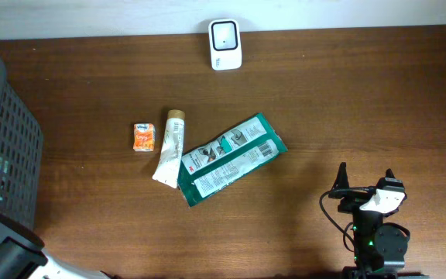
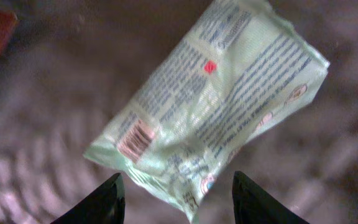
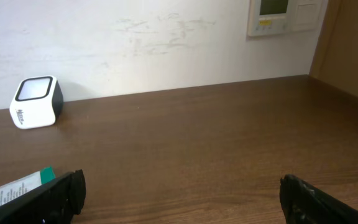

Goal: Scan the item barcode
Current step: 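Reach back into the basket and grasp the light green tissue pack, then lift the light green pack out of the basket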

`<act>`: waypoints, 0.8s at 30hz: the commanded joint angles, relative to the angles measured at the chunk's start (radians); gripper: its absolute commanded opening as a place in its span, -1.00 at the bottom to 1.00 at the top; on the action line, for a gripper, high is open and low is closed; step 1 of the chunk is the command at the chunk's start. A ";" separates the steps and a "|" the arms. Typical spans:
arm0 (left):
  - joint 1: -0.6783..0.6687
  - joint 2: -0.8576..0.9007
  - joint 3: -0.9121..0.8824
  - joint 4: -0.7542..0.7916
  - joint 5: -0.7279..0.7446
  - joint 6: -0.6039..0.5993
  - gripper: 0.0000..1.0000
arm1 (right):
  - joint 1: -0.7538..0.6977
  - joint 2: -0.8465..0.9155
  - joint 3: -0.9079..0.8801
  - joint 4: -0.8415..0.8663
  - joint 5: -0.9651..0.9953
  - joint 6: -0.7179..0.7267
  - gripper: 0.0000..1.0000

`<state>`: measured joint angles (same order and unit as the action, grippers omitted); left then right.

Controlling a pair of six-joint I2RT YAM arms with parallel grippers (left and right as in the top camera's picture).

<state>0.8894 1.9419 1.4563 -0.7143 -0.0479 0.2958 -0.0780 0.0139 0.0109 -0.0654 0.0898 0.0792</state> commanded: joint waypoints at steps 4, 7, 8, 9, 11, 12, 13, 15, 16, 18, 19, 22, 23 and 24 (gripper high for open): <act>-0.004 0.027 -0.005 0.081 0.016 0.122 0.13 | -0.007 -0.008 -0.005 -0.006 0.016 0.003 0.97; -0.011 0.032 -0.005 0.111 0.037 0.150 0.14 | -0.007 -0.008 -0.005 -0.006 0.016 0.003 0.97; -0.018 0.042 -0.005 0.111 0.044 0.177 0.15 | -0.007 -0.008 -0.005 -0.006 0.015 0.003 0.97; -0.023 0.050 -0.005 0.111 0.055 0.192 0.17 | -0.007 -0.008 -0.005 -0.006 0.015 0.003 0.97; -0.037 0.071 -0.005 0.113 0.072 0.200 0.20 | -0.007 -0.008 -0.005 -0.006 0.016 0.003 0.97; -0.046 0.085 -0.005 0.112 0.079 0.202 0.22 | -0.007 -0.008 -0.005 -0.006 0.016 0.003 0.97; -0.055 0.099 -0.005 0.111 0.079 0.209 0.23 | -0.007 -0.008 -0.005 -0.006 0.016 0.003 0.97; -0.070 0.126 -0.005 0.108 0.077 0.228 0.25 | -0.007 -0.008 -0.005 -0.006 0.016 0.003 0.97; -0.073 0.136 -0.005 0.108 0.071 0.230 0.25 | -0.007 -0.008 -0.005 -0.006 0.016 0.003 0.97; -0.075 0.150 -0.005 0.108 0.058 0.230 0.20 | -0.007 -0.008 -0.005 -0.006 0.016 0.003 0.97; -0.075 0.154 -0.005 0.106 0.047 0.229 0.01 | -0.007 -0.008 -0.005 -0.006 0.016 0.003 0.97; -0.075 0.154 -0.004 0.103 0.040 0.229 -0.52 | -0.007 -0.008 -0.005 -0.006 0.016 0.003 0.97; -0.075 0.154 0.000 0.102 0.036 0.229 -0.70 | -0.007 -0.008 -0.005 -0.006 0.016 0.003 0.97; -0.075 0.154 0.004 0.098 0.037 0.228 -0.89 | -0.007 -0.008 -0.005 -0.006 0.016 0.003 0.96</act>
<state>0.8303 2.0384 1.4696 -0.5907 -0.0486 0.5217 -0.0780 0.0139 0.0109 -0.0654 0.0898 0.0792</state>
